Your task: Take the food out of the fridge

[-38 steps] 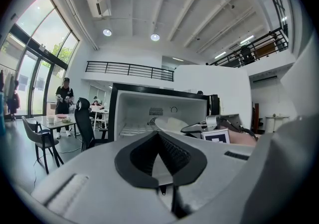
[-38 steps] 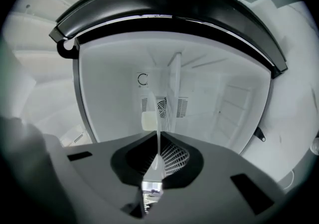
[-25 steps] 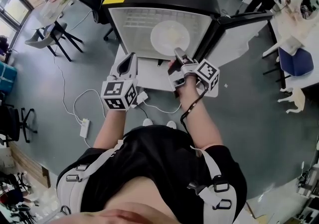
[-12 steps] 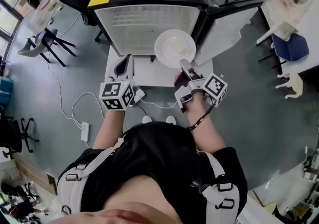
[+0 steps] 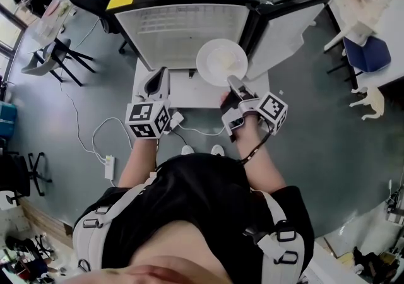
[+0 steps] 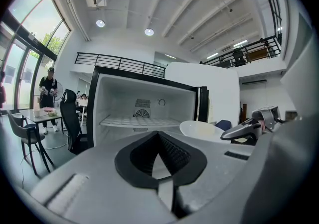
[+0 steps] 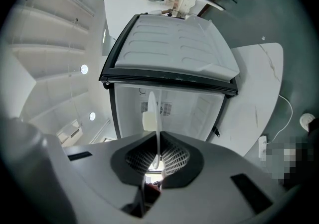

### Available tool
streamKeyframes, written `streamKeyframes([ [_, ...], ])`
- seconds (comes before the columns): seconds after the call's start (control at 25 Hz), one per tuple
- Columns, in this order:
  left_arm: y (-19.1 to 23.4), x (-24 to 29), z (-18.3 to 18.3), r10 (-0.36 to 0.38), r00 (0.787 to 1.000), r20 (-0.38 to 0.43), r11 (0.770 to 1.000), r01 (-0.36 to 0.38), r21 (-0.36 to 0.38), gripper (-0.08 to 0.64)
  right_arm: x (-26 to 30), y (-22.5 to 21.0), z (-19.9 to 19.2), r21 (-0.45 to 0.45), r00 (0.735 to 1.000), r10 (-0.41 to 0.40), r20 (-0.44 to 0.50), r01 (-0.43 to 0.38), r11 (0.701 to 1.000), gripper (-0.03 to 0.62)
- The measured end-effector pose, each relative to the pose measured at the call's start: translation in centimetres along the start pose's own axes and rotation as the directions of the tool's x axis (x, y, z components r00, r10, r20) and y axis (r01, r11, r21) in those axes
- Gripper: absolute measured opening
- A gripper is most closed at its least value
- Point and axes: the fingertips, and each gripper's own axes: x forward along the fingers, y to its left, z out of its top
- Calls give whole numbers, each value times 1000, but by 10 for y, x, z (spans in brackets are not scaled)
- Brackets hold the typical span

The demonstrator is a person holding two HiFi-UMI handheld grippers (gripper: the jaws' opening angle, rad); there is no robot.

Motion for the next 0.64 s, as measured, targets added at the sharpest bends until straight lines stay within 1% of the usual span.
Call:
streamKeyframes([
  [0.2,-1,-1,1,3,1000,1,1000,-3,0,-3,0,-2,-1,17,1000,-8,-6,8,1000,18],
  [0.48,3,-8,5,30,999,27,1000,-30,-1,-2,2,0,-4,40,1000,20,-19,-19,999,19],
  [0.64,5,-12,2,34,999,24,999,-34,-7,-2,2,1,-5,39,999,24,-24,-23,999,20],
])
